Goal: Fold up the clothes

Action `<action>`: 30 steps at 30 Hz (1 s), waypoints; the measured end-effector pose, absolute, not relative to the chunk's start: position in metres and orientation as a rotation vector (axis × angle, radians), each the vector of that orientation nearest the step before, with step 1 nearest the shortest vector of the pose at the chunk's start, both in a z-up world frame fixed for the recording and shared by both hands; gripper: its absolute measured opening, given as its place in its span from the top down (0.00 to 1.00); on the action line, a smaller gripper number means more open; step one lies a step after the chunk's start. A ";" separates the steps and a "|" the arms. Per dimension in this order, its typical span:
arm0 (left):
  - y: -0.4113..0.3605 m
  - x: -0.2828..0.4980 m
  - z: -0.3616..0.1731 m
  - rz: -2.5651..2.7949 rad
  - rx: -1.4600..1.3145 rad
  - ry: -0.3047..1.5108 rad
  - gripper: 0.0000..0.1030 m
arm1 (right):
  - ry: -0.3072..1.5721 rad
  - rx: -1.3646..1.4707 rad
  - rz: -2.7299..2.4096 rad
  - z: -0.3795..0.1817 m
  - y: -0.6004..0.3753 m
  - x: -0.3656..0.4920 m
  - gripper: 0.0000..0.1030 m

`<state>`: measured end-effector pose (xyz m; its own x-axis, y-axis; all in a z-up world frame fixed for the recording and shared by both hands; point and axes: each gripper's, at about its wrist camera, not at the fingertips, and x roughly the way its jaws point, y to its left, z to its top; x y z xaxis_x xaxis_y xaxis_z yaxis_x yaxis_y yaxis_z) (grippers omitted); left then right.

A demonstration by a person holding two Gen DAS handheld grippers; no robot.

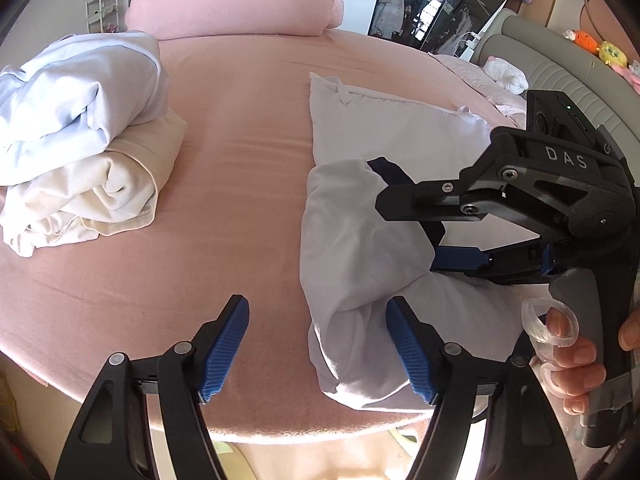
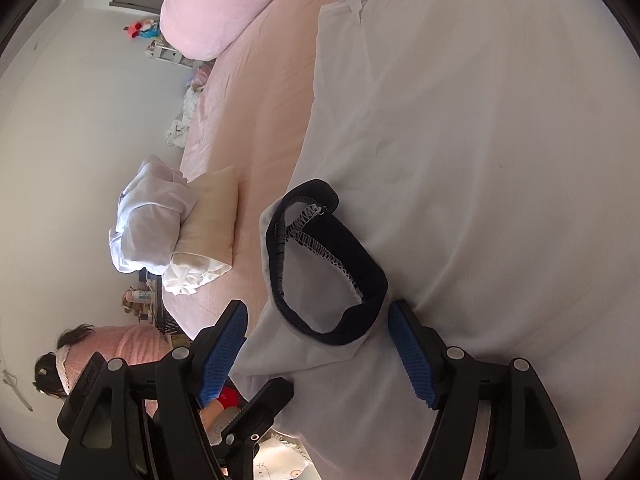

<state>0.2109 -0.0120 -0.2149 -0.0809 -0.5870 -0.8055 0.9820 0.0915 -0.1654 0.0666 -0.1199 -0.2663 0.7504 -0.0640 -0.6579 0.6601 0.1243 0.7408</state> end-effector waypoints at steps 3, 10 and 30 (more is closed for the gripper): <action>-0.012 0.208 -0.215 -1.437 0.587 0.883 0.34 | 0.516 1.362 -0.572 -0.267 -0.122 0.068 0.28; -0.012 0.202 -0.217 -1.437 0.589 0.852 0.34 | 0.682 1.124 -0.600 -0.255 -0.109 0.095 0.28; -0.014 0.174 -0.205 -1.433 0.701 0.666 0.63 | 0.367 1.241 -0.642 -0.236 -0.127 0.051 0.89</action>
<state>0.1745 -0.0141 -0.2049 0.0329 -0.6375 -0.7697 0.9994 0.0146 0.0307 0.0505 -0.1266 -0.2363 0.7709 -0.2503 -0.5856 0.6316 0.1821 0.7536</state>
